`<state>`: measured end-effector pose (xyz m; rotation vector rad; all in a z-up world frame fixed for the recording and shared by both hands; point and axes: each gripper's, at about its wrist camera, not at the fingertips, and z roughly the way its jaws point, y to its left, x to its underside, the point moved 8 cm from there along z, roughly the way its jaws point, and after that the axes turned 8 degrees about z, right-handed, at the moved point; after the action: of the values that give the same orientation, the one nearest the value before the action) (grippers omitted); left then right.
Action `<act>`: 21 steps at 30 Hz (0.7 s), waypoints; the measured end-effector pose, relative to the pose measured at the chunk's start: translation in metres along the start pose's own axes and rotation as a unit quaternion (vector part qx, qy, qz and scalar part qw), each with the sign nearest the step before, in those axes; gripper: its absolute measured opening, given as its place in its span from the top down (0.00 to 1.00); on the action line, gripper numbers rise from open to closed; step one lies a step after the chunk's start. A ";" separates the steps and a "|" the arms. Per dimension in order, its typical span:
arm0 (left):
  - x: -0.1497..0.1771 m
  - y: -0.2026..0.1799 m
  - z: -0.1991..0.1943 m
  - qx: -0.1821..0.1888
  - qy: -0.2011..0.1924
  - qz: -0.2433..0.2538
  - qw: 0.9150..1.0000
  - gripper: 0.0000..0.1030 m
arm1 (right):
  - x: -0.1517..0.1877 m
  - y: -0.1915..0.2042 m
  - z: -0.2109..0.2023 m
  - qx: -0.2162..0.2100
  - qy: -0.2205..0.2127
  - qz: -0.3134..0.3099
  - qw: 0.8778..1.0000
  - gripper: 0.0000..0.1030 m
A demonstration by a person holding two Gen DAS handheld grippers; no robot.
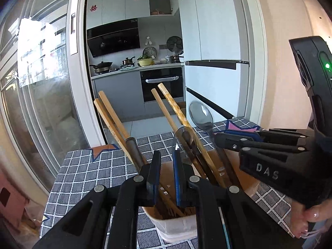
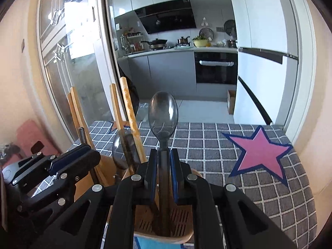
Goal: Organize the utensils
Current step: 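Open both tools to release the spoons into the holder, then move both tools back over the blue-dotted chopstick and black spoon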
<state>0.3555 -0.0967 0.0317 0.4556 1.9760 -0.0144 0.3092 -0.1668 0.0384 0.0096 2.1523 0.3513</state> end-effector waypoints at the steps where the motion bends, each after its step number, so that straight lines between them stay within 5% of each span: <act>1: 0.000 0.001 -0.002 0.002 0.003 -0.005 1.000 0.58 | -0.001 -0.002 -0.002 0.000 0.002 0.006 1.000 0.84; 5: 0.001 0.006 -0.010 0.006 0.011 -0.019 1.000 0.58 | -0.001 -0.009 -0.013 -0.001 0.005 0.032 0.999 0.55; 12: 0.008 0.006 -0.039 0.015 0.029 -0.027 0.999 0.58 | 0.014 -0.020 -0.041 -0.006 0.025 0.077 0.997 0.47; 21: 0.052 -0.002 -0.074 0.047 0.101 -0.062 0.992 0.58 | 0.059 -0.040 -0.086 0.012 0.063 0.146 0.987 0.27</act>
<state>0.2715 -0.0665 0.0180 0.4066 2.2080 -0.1463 0.2109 -0.2184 0.0259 0.3275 2.2842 0.5057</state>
